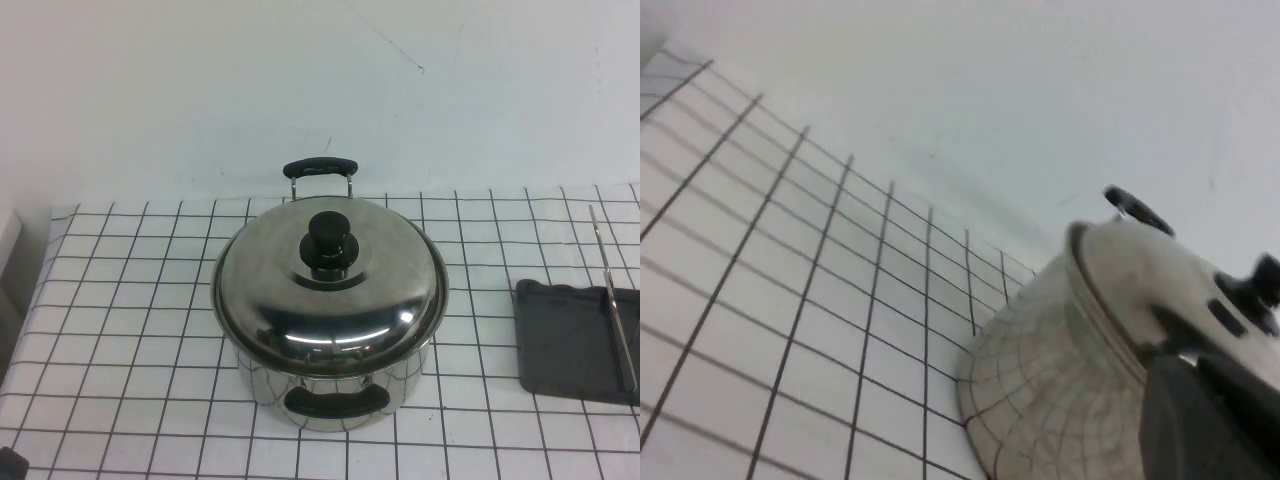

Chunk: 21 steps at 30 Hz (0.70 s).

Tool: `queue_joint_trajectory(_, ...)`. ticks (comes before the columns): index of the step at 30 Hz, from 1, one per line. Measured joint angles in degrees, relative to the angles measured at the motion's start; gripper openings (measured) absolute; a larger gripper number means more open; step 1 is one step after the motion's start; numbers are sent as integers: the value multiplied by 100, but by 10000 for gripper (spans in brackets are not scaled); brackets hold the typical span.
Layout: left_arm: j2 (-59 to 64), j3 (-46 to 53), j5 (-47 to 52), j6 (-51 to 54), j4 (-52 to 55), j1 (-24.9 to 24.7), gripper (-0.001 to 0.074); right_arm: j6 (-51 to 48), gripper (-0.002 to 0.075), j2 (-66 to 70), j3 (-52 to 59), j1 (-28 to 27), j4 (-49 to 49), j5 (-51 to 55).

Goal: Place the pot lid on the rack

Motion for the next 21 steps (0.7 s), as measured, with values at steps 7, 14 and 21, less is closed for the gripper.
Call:
queue_joint_trajectory(7, 478, -1272, 864, 2005, 22, 0, -3, 0, -3, 0, 0, 0, 0, 0)
queue_joint_trajectory(14, 1875, -2631, 1161, 921, 2382, -35, -3, 0, -3, 0, 0, 0, 0, 0)
queue_joint_trajectory(21, 3045, -3192, 282, -1846, 5502, -1294, 101, 0, -3, 0, 0, 0, 0, 0)
